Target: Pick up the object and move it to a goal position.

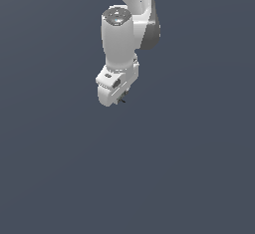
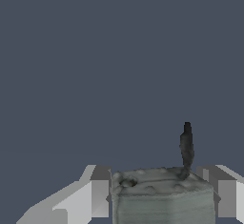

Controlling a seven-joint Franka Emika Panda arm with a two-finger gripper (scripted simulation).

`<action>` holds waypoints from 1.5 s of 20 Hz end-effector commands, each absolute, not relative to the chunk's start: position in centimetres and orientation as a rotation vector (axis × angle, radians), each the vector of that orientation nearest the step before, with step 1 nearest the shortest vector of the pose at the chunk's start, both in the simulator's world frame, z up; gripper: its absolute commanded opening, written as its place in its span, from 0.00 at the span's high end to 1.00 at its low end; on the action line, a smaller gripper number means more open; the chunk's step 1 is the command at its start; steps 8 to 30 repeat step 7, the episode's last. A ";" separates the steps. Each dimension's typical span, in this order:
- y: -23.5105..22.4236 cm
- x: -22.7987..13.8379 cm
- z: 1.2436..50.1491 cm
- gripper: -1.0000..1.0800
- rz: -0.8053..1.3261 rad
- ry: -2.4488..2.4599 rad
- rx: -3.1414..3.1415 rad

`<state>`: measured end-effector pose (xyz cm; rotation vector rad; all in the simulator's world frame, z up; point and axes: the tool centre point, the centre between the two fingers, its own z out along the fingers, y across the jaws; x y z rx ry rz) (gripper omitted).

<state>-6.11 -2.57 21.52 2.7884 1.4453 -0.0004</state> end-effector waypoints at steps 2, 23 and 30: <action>-2.7 -6.8 22.5 1.00 0.000 1.446 2.789; -2.7 -7.0 23.0 1.00 0.000 1.446 2.789; -2.7 -7.0 23.0 1.00 0.000 1.446 2.789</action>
